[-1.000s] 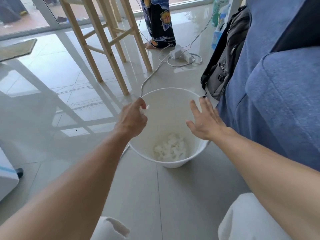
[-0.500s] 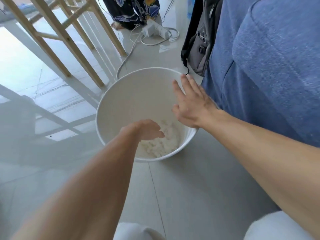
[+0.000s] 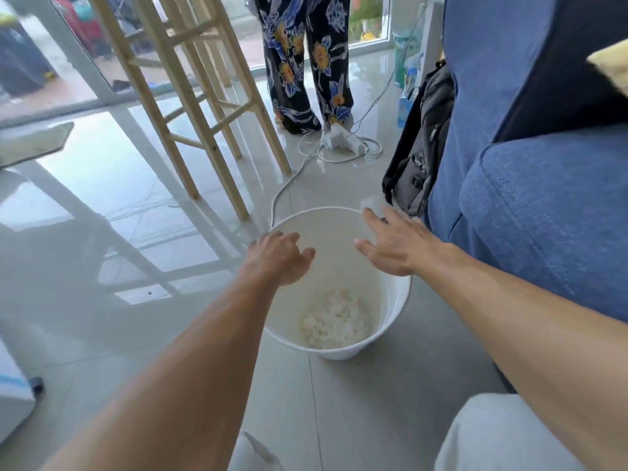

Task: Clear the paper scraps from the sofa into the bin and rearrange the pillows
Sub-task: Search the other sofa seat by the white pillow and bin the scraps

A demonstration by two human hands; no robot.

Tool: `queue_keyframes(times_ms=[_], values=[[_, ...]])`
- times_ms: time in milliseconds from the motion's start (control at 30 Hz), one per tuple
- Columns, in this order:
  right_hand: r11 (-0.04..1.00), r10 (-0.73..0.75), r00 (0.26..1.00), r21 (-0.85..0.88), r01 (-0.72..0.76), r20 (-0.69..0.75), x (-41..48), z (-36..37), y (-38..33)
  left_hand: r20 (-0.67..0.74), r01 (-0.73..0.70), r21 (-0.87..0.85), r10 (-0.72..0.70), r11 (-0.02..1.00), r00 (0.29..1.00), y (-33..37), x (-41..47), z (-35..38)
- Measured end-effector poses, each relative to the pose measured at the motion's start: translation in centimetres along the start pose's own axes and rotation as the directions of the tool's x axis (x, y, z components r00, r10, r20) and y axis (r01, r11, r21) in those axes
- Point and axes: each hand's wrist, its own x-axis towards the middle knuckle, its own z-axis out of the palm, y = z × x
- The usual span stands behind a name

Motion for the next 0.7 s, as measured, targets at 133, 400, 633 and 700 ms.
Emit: queue_keyframes(times_ms=[133, 400, 633, 700], values=[[0.999, -0.009, 0.999, -0.034, 0.008, -0.032, -0.8, -3.0, -0.9, -0.083, 0.019, 0.025, -0.017, 1.000, 0.996, -0.9, -1.5, -3.1], [0.993, -0.027, 0.987, -0.115, 0.009, -0.155, -2.5, -9.4, -3.0, -0.224, 0.061, 0.000, -0.059, 0.998, 0.973, -2.9, -3.8, -9.0], [0.992, -0.024, 0.980, -0.130, -0.002, -0.197, -5.5, -18.7, -5.8, -0.268, 0.063, -0.027, -0.068, 0.998, 0.961, -3.6, -6.8, -17.5], [0.989, -0.035, 0.978, -0.151, 0.003, -0.205, -6.6, -23.2, -6.8, -0.250, 0.061, -0.025, -0.066, 0.998, 0.966, -3.6, -8.1, -21.9]])
